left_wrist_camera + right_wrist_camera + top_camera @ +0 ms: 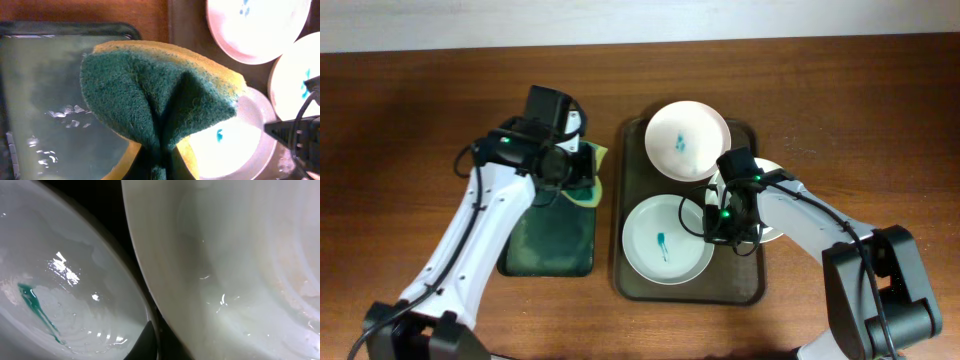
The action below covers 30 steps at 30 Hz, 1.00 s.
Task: Clean dirty plates on tray and stack at the side
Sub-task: 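Hold the front plate with right gripper and scrub it with the sponge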
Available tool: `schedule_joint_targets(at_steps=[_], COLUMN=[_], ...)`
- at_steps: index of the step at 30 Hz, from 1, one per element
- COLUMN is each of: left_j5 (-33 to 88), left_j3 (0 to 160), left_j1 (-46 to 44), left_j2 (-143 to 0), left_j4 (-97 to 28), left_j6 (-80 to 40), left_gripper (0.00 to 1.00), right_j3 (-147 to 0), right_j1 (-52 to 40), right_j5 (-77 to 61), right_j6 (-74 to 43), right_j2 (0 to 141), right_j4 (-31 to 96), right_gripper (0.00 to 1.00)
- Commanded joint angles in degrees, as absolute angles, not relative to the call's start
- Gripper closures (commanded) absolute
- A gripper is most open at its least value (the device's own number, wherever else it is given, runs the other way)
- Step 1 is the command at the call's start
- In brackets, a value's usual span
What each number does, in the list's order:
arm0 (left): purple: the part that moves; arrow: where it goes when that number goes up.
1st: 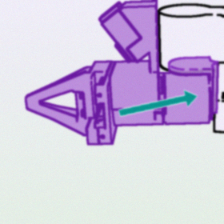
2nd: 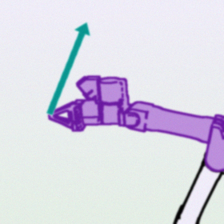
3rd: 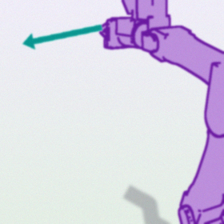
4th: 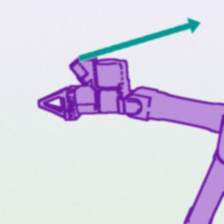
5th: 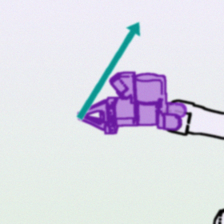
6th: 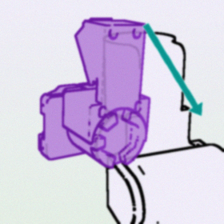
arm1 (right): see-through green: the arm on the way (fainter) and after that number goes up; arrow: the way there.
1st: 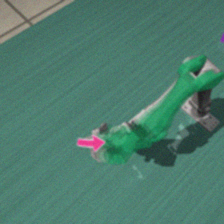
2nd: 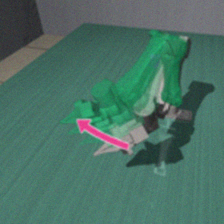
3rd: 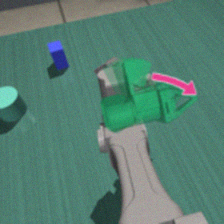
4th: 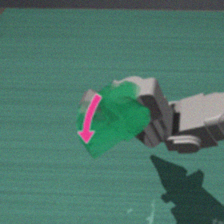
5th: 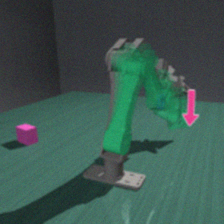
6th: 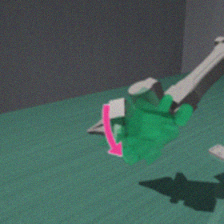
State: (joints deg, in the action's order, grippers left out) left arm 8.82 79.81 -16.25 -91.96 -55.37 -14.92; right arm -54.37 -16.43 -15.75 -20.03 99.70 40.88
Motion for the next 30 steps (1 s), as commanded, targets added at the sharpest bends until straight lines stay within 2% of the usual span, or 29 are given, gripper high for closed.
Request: schedule_joint_targets(at_steps=[1,5,10,13,16,17,19,26,28,30], left_j5=[13.6,19.3,21.8,34.9,28.8,26.2,21.0,20.5,27.0,24.6], left_j3=[79.5,79.5,79.5,79.7,79.7,80.5,82.7,83.7,83.7,83.7], left_j1=[-21.2,-31.2,-38.2,-36.9,-37.3,-36.7,-36.2,-36.6,-38.1,-38.6], left_j2=[-97.7,-109.9,-122.2,-122.8,-122.8,-122.8,-122.8,-122.1,-122.1,-122.1], left_j4=[-53.4,-49.1,-42.4,-43.1,-44.4,-44.4,-44.4,-55.2,-55.9,-59.2], left_j6=[-20.5,-26.2,-31.7,-26.9,-26.9,-26.9,-26.9,-26.9,-25.1,-25.2], left_gripper=[1.00,1.00,1.00,1.00,1.00,1.00,1.00,1.00,1.00,1.00], right_j3=[-54.2,-54.2,-54.2,-54.2,-56.4,-57.5,-57.6,-57.6,-57.6,-57.6], right_j1=[-15.7,-15.7,-15.7,-15.7,-13.2,-12.0,-12.2,-13.6,-13.6,-13.6], right_j5=[-10.9,-10.9,-10.9,-10.9,-12.7,-17.6,-21.7,-25.3,-25.3,-25.3], right_j6=[-21.9,-21.7,-21.7,-21.7,-21.8,-22.0,-27.5,-44.8,-46.0,-46.0], right_j2=[100.7,100.7,100.7,100.6,100.7,100.7,100.7,100.7,100.7,100.7], right_j4=[40.0,40.1,40.1,40.0,39.1,39.0,39.0,35.5,33.3,32.0], right_gripper=[0.96,0.96,0.96,0.96,0.96,0.96,0.96,0.96,0.96,0.96])
